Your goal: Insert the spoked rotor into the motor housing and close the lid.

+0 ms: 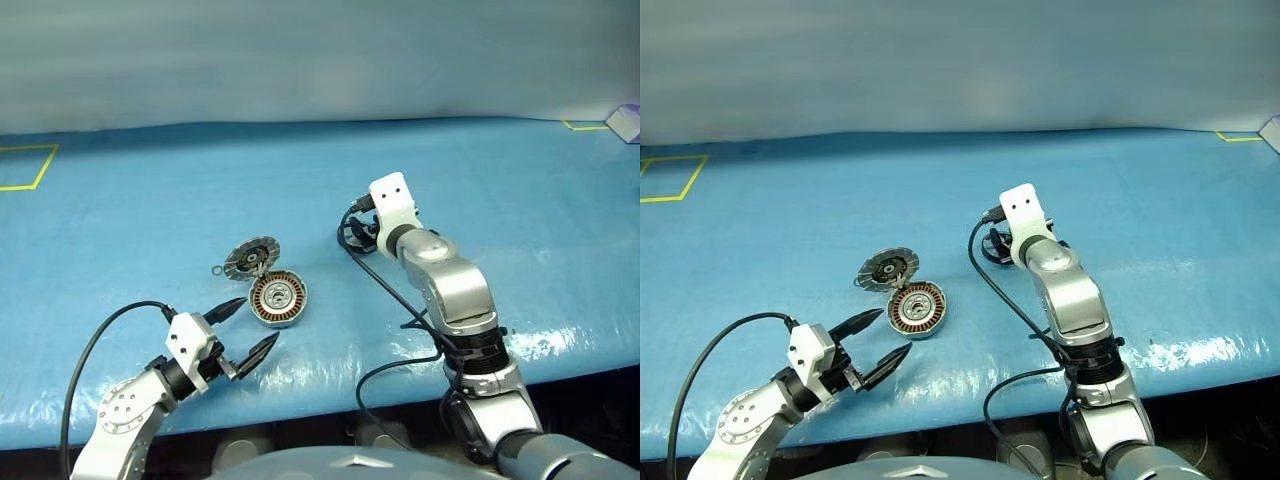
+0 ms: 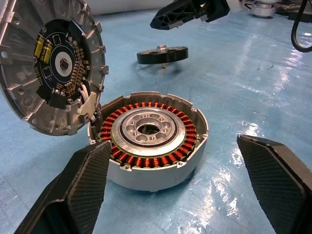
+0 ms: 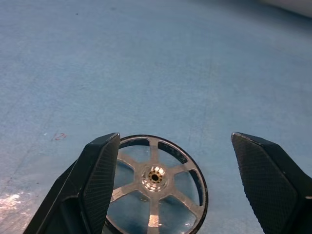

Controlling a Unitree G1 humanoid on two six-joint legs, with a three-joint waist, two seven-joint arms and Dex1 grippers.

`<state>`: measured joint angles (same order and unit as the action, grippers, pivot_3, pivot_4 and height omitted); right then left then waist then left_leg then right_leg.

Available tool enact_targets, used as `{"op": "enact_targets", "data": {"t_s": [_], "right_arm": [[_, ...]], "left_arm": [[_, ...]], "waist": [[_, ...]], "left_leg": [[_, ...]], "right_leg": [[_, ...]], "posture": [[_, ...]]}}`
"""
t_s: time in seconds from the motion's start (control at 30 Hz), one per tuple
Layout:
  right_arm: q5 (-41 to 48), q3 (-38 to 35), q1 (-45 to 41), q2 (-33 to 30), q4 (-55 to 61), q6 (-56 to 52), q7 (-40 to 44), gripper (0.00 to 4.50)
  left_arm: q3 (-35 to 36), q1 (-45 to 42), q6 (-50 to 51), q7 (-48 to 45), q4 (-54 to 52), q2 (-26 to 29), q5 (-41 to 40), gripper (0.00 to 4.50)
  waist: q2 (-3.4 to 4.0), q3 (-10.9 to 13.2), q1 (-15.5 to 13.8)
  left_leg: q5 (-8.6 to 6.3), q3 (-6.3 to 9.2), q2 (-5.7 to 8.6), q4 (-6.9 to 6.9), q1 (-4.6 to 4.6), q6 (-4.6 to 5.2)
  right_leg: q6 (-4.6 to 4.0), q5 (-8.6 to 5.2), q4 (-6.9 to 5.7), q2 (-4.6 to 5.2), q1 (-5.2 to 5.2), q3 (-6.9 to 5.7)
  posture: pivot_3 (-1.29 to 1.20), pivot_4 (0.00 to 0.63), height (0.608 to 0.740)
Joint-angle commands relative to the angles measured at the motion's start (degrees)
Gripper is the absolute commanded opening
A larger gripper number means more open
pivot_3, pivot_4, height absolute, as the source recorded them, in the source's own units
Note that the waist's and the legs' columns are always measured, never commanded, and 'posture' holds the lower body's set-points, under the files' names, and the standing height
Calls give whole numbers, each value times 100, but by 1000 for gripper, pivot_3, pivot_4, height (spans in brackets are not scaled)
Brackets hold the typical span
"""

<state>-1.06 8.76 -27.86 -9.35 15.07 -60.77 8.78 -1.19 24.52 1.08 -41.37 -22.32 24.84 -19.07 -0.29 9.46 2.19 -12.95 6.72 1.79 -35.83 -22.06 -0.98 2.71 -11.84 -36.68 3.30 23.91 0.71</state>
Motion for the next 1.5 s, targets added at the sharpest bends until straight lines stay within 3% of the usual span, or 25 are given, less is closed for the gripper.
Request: {"op": "enact_targets", "data": {"t_s": [0.03, 0.87, 0.97, 1.17, 1.33, 1.5], "right_arm": [[6, 60, 68, 63, 230, -66, -42, 3846], [168, -158, 713, 416, -251, 155, -179, 3846], [139, -137, 740, 410, -185, 78, -220, 3276], [115, -70, 731, 427, -113, 6, -272, 1368], [159, 30, 605, 326, 40, -125, -165, 1341], [378, 290, 275, -287, 561, -255, 493, 1341]], "left_arm": [[-6, -17, -139, -59, 39, -16, -33, 4500], [31, 23, -201, -63, 128, -65, -68, 4500], [41, 32, -193, -62, 125, -56, -67, 4500], [43, 26, -180, -67, 128, -49, -70, 4500], [66, 36, -202, -32, 122, -65, -57, 4500], [145, 101, -270, 52, 96, -103, -66, 4500]], "waist": [[0, 0, -1], [-1, 0, 4], [0, 0, 2], [-1, 0, 3], [0, 0, 4], [4, 6, 2]], "left_leg": [[0, 0, 1, 0, 0, 0], [0, -1, -4, 0, 5, 0], [0, 0, -4, 0, 4, 0], [-1, 0, -5, 1, 4, -1], [-1, 0, -5, 2, 4, -1], [-1, 0, -3, 5, -1, -1]], "right_leg": [[0, 0, 0, 2, 0, 1], [-1, -1, 0, 0, -4, 1], [-1, -1, 1, 0, -4, 1], [-2, -1, 1, -1, -3, 0], [-2, -1, 3, 0, -3, 0], [-2, -1, 10, 1, 1, 0]], "posture": [[0, 150, 740], [0, 150, 740], [0, 150, 740], [0, 150, 740], [0, 150, 740], [0, 150, 740]]}}
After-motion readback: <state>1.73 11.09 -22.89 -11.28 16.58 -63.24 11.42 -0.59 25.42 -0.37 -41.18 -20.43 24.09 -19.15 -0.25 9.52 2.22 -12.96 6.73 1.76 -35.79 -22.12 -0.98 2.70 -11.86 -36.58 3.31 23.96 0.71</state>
